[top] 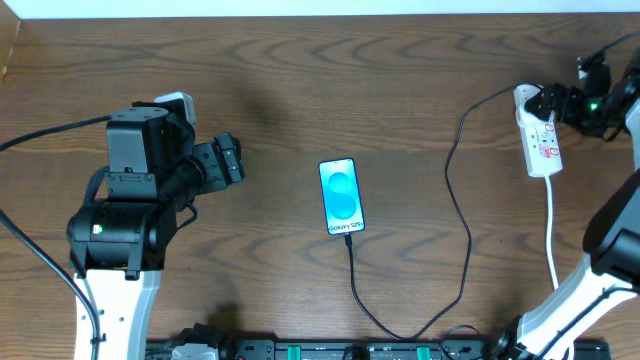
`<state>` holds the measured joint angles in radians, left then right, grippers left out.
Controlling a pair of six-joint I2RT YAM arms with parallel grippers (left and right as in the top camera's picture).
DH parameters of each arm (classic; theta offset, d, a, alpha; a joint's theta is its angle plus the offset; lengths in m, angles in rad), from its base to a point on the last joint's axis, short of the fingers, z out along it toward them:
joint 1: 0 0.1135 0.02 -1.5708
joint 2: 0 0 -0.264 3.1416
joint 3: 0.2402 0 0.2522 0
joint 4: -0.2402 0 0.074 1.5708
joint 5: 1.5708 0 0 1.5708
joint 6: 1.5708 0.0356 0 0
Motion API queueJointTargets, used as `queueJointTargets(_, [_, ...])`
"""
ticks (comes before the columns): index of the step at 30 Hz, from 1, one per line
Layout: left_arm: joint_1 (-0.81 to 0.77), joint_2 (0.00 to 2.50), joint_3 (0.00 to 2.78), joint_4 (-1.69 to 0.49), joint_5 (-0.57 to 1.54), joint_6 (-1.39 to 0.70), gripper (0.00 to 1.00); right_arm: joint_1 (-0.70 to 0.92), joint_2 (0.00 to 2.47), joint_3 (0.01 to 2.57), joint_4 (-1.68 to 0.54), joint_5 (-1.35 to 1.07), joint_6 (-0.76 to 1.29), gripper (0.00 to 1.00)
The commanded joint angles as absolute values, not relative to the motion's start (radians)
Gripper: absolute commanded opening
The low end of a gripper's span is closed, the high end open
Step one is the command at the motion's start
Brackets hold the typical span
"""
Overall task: Plug charger to phone and switch on socket
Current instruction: 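Move the right gripper over the white power strip's orange switch, then press down the orange switch beside the charger plug with the right gripper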
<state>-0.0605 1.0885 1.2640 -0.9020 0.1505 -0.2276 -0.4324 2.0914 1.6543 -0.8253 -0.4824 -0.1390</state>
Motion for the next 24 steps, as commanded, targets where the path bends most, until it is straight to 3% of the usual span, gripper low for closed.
queueJointTargets(1, [-0.056,1.090,1.274,-0.905,0.137,-0.210,0.89,-0.421,2.148,1.700,-0.839,-0.500,-0.132,0.99])
queueJointTargets(24, [-0.056,1.090,1.274,-0.905,0.137,-0.210,0.89,-0.397,2.230,1.786,-0.884,-0.505,-0.151,0.99])
